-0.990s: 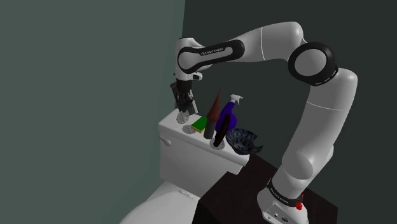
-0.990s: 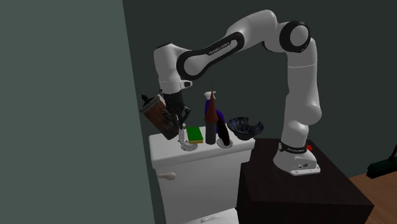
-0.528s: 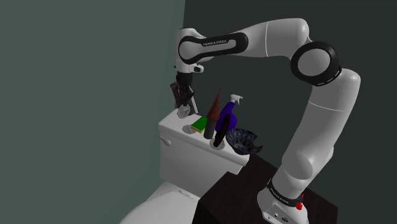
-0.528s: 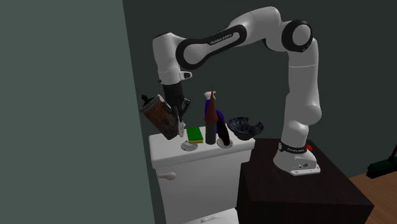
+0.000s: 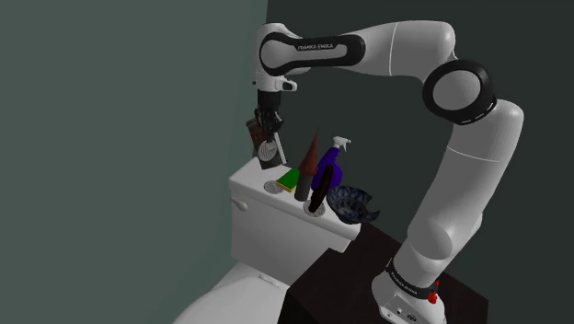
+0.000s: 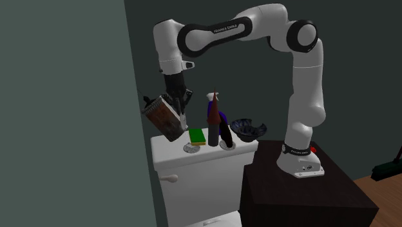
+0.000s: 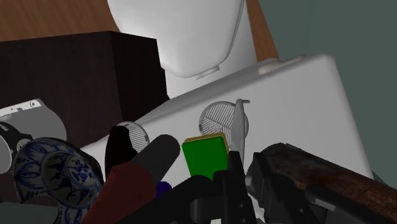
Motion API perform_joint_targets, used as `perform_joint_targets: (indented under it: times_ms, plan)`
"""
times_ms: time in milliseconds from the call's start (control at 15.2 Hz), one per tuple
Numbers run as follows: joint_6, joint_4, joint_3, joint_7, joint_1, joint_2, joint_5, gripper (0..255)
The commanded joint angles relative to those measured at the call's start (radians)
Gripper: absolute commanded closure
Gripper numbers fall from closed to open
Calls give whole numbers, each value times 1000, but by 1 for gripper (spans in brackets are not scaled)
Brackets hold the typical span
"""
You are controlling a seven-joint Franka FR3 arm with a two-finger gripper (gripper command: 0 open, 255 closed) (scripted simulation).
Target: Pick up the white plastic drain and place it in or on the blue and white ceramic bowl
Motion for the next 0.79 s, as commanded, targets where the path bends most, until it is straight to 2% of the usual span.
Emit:
perform_joint_targets:
  times_ms: [0, 132, 396, 726]
  plan:
    - [-25, 24, 1, 2, 1, 0, 1, 255]
    - [-40, 39, 1, 2, 2, -1, 1, 255]
    - [-10, -156, -16, -61, -35, -176, 56, 255]
    - [-8, -358, -56, -143, -57, -383, 107, 255]
